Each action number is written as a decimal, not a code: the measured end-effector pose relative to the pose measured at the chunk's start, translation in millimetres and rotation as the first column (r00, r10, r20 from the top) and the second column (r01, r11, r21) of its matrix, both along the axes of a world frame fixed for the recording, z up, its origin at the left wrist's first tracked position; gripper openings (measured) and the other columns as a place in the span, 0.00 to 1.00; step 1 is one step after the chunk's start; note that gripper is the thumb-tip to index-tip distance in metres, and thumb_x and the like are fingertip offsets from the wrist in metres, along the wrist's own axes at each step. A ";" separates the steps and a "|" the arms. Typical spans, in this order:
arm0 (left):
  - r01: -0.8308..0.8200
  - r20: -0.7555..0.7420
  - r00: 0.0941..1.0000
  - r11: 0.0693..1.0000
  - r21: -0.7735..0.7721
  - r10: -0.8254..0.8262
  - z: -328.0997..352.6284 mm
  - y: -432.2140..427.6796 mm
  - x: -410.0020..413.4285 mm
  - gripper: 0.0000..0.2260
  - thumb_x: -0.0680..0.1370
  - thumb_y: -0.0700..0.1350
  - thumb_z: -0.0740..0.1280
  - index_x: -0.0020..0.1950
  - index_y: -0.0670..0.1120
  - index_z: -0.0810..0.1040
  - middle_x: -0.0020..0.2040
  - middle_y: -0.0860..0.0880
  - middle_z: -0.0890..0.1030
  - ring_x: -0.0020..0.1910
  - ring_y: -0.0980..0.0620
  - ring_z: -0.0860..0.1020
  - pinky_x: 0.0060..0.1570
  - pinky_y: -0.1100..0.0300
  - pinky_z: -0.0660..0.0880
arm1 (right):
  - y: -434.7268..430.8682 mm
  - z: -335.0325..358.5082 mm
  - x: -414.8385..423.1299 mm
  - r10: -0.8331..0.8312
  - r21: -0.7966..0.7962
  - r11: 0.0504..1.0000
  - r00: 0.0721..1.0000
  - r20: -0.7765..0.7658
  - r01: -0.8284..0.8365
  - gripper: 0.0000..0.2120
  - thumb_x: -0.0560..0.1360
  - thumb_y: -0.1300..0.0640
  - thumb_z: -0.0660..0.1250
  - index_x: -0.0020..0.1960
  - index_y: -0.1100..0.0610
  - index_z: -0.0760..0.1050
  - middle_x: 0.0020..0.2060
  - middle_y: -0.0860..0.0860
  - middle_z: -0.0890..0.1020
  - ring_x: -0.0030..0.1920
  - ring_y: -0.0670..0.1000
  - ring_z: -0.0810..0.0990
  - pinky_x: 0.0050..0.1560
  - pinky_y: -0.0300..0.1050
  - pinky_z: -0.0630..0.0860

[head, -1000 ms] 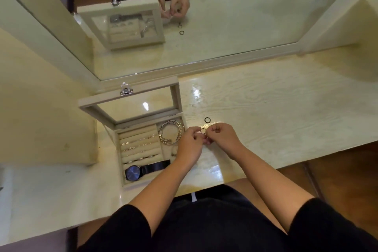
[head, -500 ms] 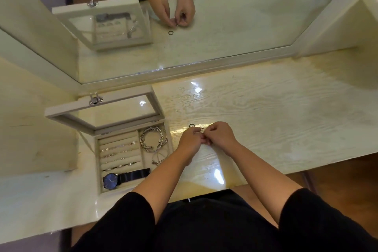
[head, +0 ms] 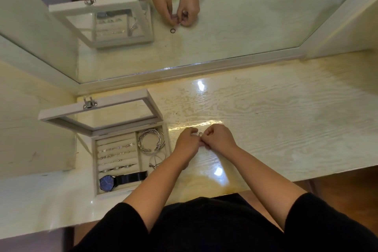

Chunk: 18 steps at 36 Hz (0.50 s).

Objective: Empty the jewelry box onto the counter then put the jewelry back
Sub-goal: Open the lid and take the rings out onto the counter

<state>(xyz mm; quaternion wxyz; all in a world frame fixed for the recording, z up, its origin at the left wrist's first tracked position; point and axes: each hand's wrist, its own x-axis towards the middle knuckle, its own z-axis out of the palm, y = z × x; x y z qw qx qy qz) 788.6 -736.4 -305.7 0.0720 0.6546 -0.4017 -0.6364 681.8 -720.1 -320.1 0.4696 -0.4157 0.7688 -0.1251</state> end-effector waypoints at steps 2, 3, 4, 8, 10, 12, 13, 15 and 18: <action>-0.015 -0.015 1.000 1.000 0.020 0.015 0.7 5.0 8.2 0.15 0.76 0.36 0.54 0.62 0.43 0.70 0.51 0.44 0.80 0.44 0.52 0.80 0.38 0.60 0.71 | 8.3 -1.3 1.5 0.010 0.021 1.000 1.000 0.011 -0.010 0.05 0.69 0.60 0.64 0.38 0.58 0.78 0.25 0.50 0.79 0.29 0.47 0.77 0.36 0.41 0.73; -0.022 -0.012 1.000 0.999 0.027 0.022 0.5 7.8 12.6 0.14 0.77 0.36 0.53 0.61 0.43 0.70 0.47 0.45 0.80 0.41 0.53 0.80 0.35 0.62 0.69 | 12.3 -2.0 2.2 0.019 0.021 1.000 1.000 0.009 -0.019 0.03 0.69 0.60 0.64 0.38 0.57 0.76 0.25 0.48 0.77 0.27 0.45 0.76 0.35 0.39 0.72; -0.028 0.000 1.000 0.999 0.032 0.028 -0.5 10.8 16.8 0.14 0.78 0.36 0.52 0.60 0.44 0.70 0.44 0.47 0.79 0.39 0.54 0.79 0.33 0.63 0.68 | 16.2 -2.5 3.0 0.031 0.018 0.999 1.000 0.005 -0.031 0.02 0.70 0.59 0.64 0.38 0.56 0.75 0.25 0.46 0.76 0.26 0.44 0.76 0.33 0.36 0.70; -0.040 0.049 0.998 0.998 0.048 0.038 -4.8 22.7 28.9 0.13 0.77 0.35 0.52 0.57 0.45 0.70 0.42 0.48 0.79 0.37 0.55 0.79 0.32 0.63 0.69 | 25.8 -2.1 8.2 0.070 0.012 0.997 0.997 0.011 -0.070 0.02 0.70 0.60 0.66 0.39 0.56 0.74 0.25 0.44 0.75 0.28 0.46 0.77 0.38 0.39 0.73; -0.041 0.062 0.997 0.998 0.049 0.038 -6.4 27.2 31.1 0.12 0.77 0.35 0.53 0.56 0.46 0.69 0.41 0.48 0.79 0.37 0.55 0.79 0.33 0.63 0.70 | 26.9 -0.7 11.5 0.065 0.021 0.998 0.997 0.030 -0.066 0.01 0.70 0.61 0.66 0.40 0.58 0.75 0.25 0.45 0.76 0.30 0.49 0.79 0.42 0.41 0.75; -0.049 0.068 0.997 0.998 0.043 0.046 -7.4 30.0 31.7 0.11 0.77 0.35 0.54 0.55 0.46 0.69 0.41 0.49 0.79 0.39 0.55 0.79 0.34 0.62 0.70 | 26.9 0.9 14.3 0.064 0.030 0.997 0.997 0.037 -0.065 0.03 0.70 0.61 0.65 0.41 0.60 0.77 0.27 0.50 0.79 0.31 0.49 0.80 0.43 0.42 0.76; -0.051 0.069 0.996 0.998 0.040 0.049 -7.8 31.0 32.0 0.11 0.77 0.35 0.54 0.55 0.46 0.69 0.41 0.49 0.79 0.40 0.54 0.79 0.35 0.62 0.70 | 26.8 1.3 15.9 0.069 0.037 0.997 0.997 0.038 -0.070 0.04 0.70 0.62 0.64 0.41 0.60 0.77 0.27 0.53 0.81 0.31 0.49 0.79 0.43 0.43 0.76; -0.047 0.068 0.997 0.998 0.036 0.045 -8.1 32.0 32.3 0.11 0.77 0.35 0.54 0.55 0.46 0.69 0.41 0.49 0.79 0.42 0.53 0.79 0.38 0.61 0.70 | 26.9 2.6 18.6 0.088 0.050 0.995 0.996 0.034 -0.089 0.05 0.69 0.62 0.64 0.38 0.60 0.78 0.27 0.55 0.80 0.30 0.48 0.78 0.42 0.43 0.77; -0.033 0.066 0.997 0.999 0.033 0.031 -7.7 34.0 32.7 0.11 0.77 0.35 0.54 0.54 0.46 0.70 0.42 0.49 0.79 0.42 0.53 0.79 0.37 0.62 0.70 | 27.5 4.2 21.7 0.111 0.070 0.991 0.994 0.012 -0.111 0.07 0.68 0.62 0.63 0.36 0.62 0.79 0.27 0.56 0.81 0.30 0.49 0.78 0.40 0.42 0.76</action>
